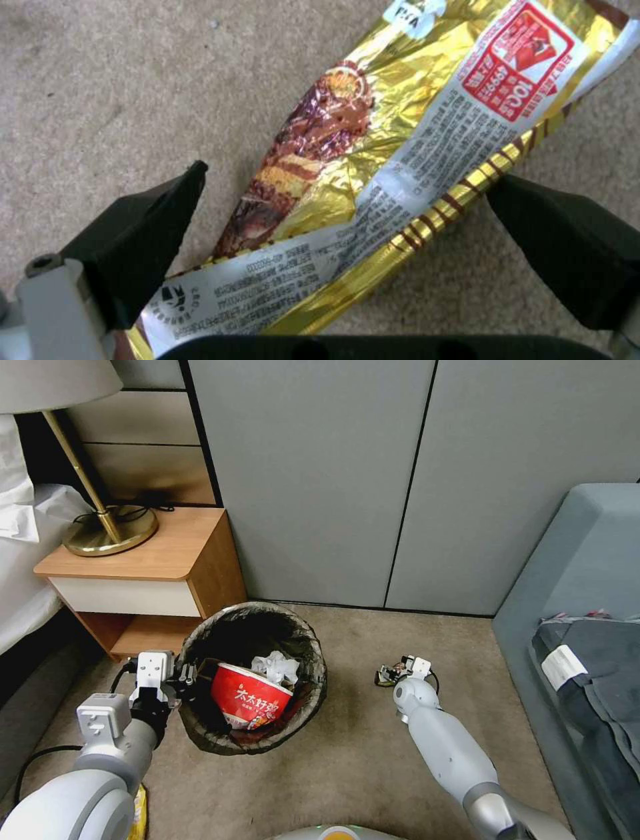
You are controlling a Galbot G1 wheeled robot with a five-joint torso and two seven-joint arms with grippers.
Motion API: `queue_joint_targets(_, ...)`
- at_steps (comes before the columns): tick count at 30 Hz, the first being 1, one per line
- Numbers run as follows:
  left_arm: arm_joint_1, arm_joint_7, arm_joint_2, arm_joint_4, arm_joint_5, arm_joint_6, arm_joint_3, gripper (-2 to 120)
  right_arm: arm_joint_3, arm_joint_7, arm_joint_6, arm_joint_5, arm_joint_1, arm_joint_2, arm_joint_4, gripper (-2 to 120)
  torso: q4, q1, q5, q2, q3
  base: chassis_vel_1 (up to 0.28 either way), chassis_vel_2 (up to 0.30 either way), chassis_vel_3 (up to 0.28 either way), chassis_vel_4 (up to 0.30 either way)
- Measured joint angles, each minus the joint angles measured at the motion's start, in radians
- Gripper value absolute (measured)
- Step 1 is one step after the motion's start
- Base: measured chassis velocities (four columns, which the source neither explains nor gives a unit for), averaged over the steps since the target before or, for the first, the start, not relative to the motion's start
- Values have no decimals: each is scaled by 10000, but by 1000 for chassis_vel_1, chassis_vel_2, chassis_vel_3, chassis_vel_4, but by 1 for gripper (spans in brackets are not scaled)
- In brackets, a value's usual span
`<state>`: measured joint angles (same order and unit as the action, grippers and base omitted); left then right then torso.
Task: Pick up the trash bin, then pick up the garbage from the floor and place it into the trash bin.
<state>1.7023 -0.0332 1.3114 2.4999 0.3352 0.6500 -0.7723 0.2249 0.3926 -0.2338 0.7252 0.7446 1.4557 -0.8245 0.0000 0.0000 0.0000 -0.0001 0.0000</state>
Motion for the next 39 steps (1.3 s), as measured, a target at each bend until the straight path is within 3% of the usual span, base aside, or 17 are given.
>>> queue_joint_targets(9, -16, -1, -18, 0, 2, -3, 24, 1, -5, -119, 38, -181, 147, -40, -174, 75, 0, 0, 1, 0, 0, 0, 0, 0, 0)
queue_joint_targets(15, 6, -1, -19, 0, 2, -3, 30, 1, 0, -135, 38, -202, 226, -73, -287, 48, 0, 0, 0, 0, 0, 0, 0, 0, 0)
queue_joint_targets(17, 6, -2, -20, 0, 2, -2, 30, 1, 1, -138, 38, -202, 234, -76, -293, 46, 0, 0, 0, 0, 0, 0, 0, 0, 0)
queue_joint_targets(19, 3, -2, -21, 0, 3, -2, 30, 1, 9, -151, 42, -202, 256, -95, -315, 33, 0, 0, 1, 0, 0, 0, 0, 0, 0)
queue_joint_targets(20, 3, -2, -21, 0, 3, -2, 30, 1, 9, -151, 42, -202, 256, -95, -315, 33, 0, 0, 1, 0, 0, 0, 0, 0, 0)
queue_joint_targets(26, 9, -2, -15, 0, 3, 1, 16, 1, 9, -196, 81, -203, 265, -127, -316, 7, 0, 0, 1, 0, 0, 0, 0, 0, 0)
queue_joint_targets(29, 3, -2, -10, 0, 1, 3, 17, 1, 10, -209, 94, -203, 270, -127, -316, 0, 0, 0, 0, 0, 0, 0, 0, 0, 0)
queue_joint_targets(39, 12, -2, -5, 0, -1, 7, 18, 1, 16, -247, 118, -204, 311, -181, -374, 0, 0, 0, 0, 0, 0, 0, 0, 0, 0)
